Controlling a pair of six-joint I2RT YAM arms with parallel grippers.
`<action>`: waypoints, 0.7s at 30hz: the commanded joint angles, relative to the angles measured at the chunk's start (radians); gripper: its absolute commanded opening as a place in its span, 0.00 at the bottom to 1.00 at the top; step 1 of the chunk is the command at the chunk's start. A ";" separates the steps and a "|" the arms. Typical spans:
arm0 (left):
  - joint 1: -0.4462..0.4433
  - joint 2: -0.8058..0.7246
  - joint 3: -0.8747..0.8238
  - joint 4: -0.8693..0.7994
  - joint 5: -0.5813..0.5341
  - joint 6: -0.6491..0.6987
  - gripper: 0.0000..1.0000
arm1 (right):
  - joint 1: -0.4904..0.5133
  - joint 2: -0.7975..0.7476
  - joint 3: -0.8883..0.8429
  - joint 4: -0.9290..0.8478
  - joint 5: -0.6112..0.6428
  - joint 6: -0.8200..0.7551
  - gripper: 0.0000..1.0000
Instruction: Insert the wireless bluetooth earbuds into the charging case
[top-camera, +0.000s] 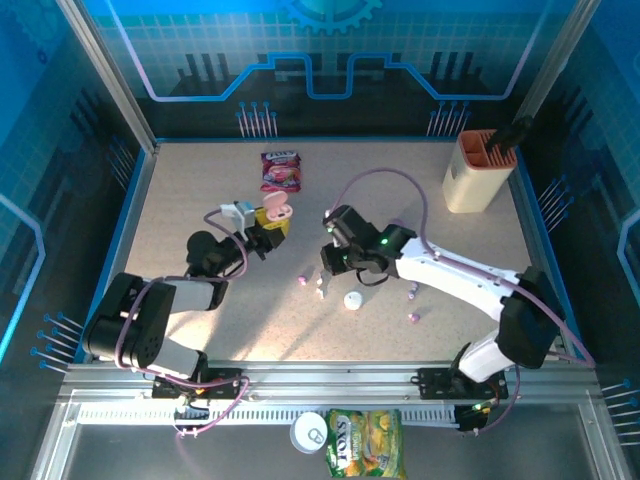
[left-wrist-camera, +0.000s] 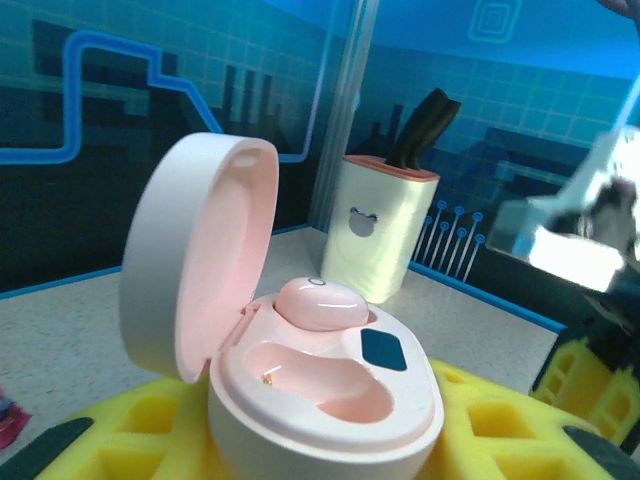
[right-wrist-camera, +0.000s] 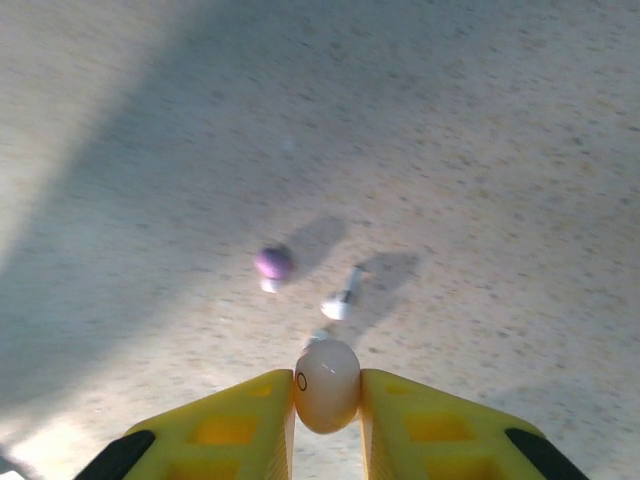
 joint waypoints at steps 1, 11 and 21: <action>-0.040 0.025 0.039 0.035 -0.034 0.058 0.40 | -0.028 -0.059 -0.016 0.117 -0.215 0.023 0.23; -0.122 0.103 0.079 0.035 -0.038 0.170 0.39 | -0.057 -0.081 0.074 0.162 -0.310 -0.018 0.22; -0.175 0.115 0.089 0.034 -0.025 0.238 0.39 | -0.062 -0.020 0.156 0.152 -0.254 -0.055 0.22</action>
